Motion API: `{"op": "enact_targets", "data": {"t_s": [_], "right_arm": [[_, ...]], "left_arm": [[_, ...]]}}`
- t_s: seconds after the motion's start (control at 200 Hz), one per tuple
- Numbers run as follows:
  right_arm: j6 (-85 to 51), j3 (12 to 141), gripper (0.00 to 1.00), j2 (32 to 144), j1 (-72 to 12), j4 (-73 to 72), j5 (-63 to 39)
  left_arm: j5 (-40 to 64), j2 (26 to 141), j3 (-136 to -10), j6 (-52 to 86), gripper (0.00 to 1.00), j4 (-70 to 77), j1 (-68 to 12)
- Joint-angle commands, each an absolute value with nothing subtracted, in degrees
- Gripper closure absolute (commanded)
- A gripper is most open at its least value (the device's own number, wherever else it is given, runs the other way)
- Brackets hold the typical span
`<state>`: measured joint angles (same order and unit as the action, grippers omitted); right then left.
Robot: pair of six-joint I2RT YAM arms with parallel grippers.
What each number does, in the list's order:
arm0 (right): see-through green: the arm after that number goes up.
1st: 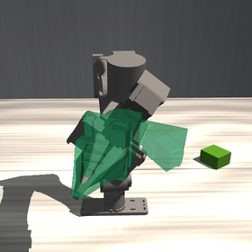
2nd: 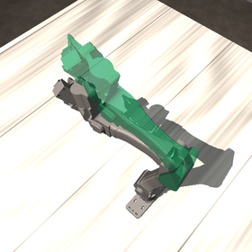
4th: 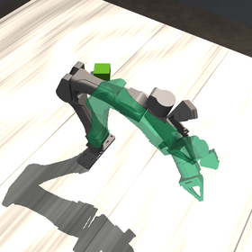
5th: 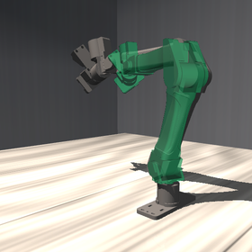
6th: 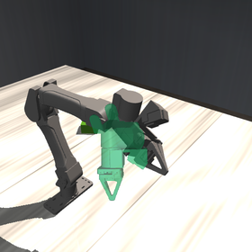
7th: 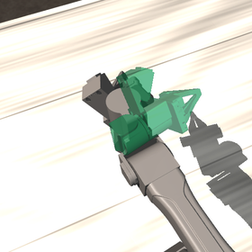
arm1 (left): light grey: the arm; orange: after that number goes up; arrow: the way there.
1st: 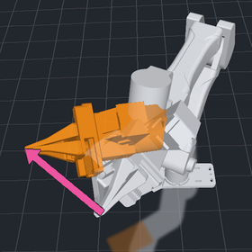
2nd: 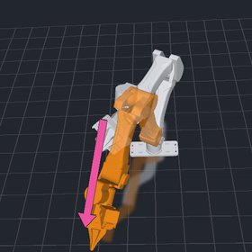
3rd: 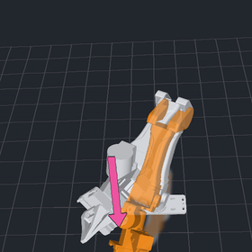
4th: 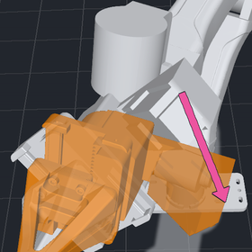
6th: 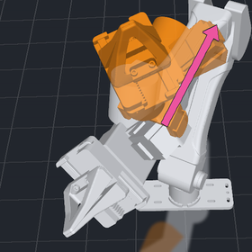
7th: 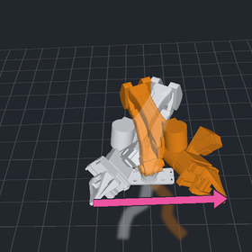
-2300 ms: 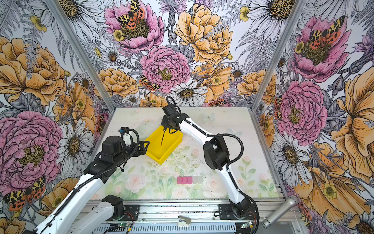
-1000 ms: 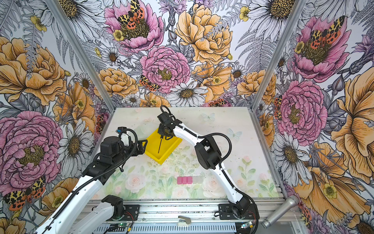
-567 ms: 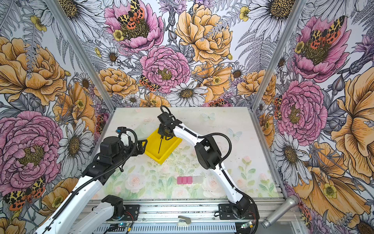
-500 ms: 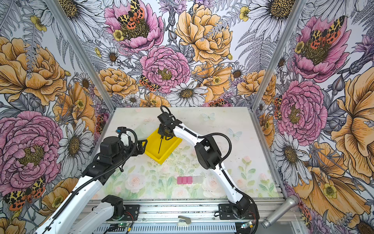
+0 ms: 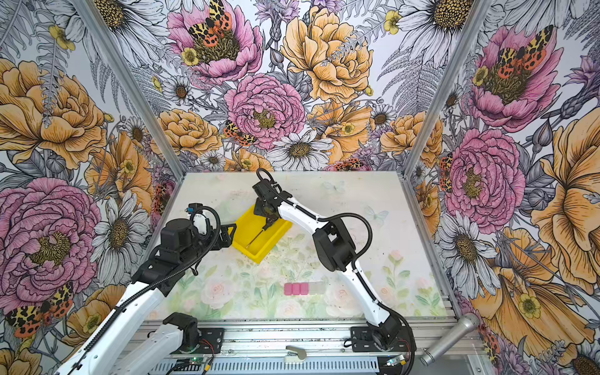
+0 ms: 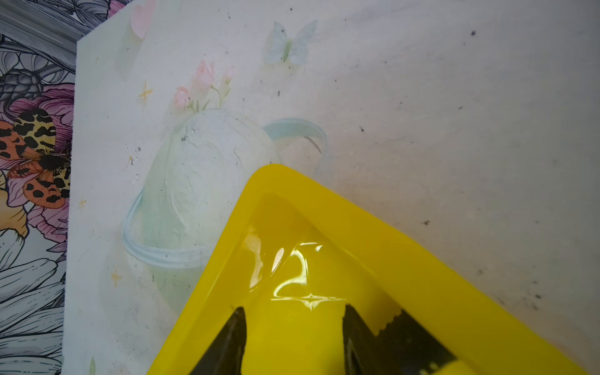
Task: Put the screwdriver in the bin
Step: Place the screwdriver into the bin, then reset both arms
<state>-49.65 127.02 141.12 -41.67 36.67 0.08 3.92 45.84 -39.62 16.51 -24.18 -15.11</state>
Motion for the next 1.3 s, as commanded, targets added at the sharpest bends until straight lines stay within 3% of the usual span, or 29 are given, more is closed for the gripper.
{"op": "enact_targets", "data": {"t_s": [0.0, 0.18, 0.691, 0.796, 0.876, 1.291], "right_arm": [[-44.9, 127.3, 0.47, 134.1, -41.6, 36.1, 3.2], [-38.6, 122.0, 0.38, 125.4, -41.5, 36.0, 8.0], [-28.7, 100.2, 0.28, 103.0, -38.9, 35.8, 23.3], [-27.7, 93.3, 0.19, 97.3, -36.9, 35.4, 26.0], [-27.5, 87.1, 0.01, 92.7, -34.8, 34.7, 28.1], [-29.0, 57.4, 0.01, 74.2, -16.9, 21.1, 35.6]], "left_arm": [[2.3, 45.8, -38.8, 16.1, 0.01, -23.3, -14.5], [0.2, 46.9, -39.0, 16.4, 0.01, -22.9, -13.4], [-4.7, 53.6, -40.7, 16.4, 0.02, -19.4, -10.6], [-7.7, 56.1, -41.3, 16.8, 0.01, -17.4, -10.1], [-10.0, 58.4, -41.4, 16.8, 0.01, -15.5, -9.3], [-15.5, 67.8, -36.1, 9.9, 0.01, 4.1, -3.0]]}}
